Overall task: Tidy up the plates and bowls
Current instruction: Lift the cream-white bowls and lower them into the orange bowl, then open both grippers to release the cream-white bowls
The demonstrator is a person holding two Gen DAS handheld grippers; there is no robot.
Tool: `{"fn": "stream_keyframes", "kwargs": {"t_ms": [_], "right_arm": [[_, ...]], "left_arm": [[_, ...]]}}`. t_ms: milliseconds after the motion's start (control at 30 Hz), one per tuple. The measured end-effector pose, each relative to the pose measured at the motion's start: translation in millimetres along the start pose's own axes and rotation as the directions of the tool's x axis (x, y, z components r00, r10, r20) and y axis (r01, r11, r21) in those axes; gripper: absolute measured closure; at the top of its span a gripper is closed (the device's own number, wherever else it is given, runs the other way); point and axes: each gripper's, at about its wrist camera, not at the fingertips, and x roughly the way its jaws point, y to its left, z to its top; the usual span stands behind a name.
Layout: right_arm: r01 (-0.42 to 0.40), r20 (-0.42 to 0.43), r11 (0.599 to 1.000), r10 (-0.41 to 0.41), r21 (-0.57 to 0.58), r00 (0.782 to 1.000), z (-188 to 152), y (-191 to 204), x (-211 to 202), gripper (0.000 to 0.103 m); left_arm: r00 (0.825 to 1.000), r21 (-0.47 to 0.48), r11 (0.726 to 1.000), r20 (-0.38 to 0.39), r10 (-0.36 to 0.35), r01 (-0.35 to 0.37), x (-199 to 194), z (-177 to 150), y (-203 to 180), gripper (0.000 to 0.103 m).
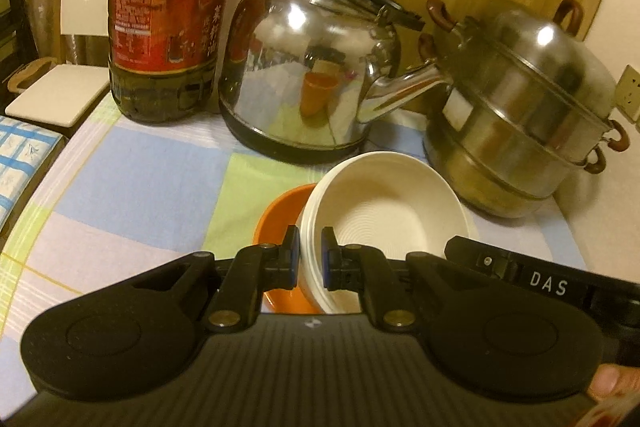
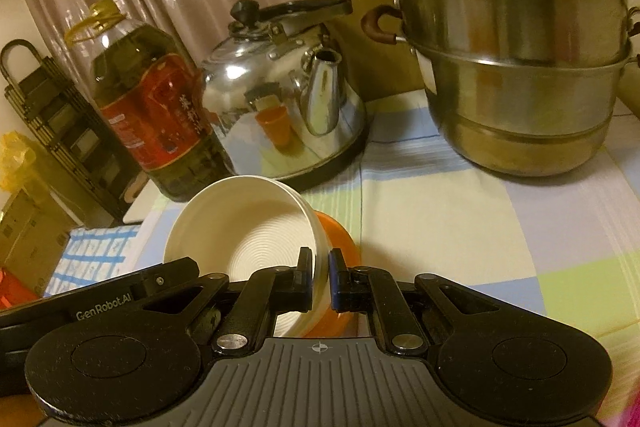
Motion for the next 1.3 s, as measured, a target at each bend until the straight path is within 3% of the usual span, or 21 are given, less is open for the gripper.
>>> {"fn": "stream_keyframes", "kwargs": {"t_ms": [367,833,967,1100,1200,1300], "right_arm": [[0.019,-0.052,1.0,-0.02,-0.024,0.998,-6.8,-4.6,27.8,0.095],[0.03,-0.057,0.998,-0.033,-0.053,0.998,-12.8,-3.8,36.9,0.095],[0.028,-0.052,0.998,-0.031,-0.063,0.998,-15.3,-2.7,38.5,0.095],[0.022,-0.047,0.998,-0.024,-0.062,0.999,-17.1,-4.0,38.2,0.094],[0.018,-0.033,0.998,-0.02,-0.061,0.999,-16.7,-4.3,37.4,0.09],[-0.008,-0.006,0.998,0.007,-0.054,1.0,-15.2,-5.3,33.3,0.071]], "left_arm": [[0.998,0.017,0.999,-0.055,0.029,-0.028,20.7,-6.9,4.8,0.094],[0.996,0.024,0.999,-0.082,0.042,-0.04,32.1,-11.7,5.7,0.093],[0.996,0.014,0.999,-0.077,0.037,-0.036,32.4,-11.7,7.5,0.092],[0.997,0.004,1.0,-0.077,0.021,-0.02,32.1,-11.3,8.3,0.084],[0.998,-0.007,1.0,-0.061,0.005,-0.005,28.8,-10.0,8.7,0.075],[0.999,-0.009,1.0,-0.041,-0.002,0.001,24.5,-7.1,8.4,0.07]]}}
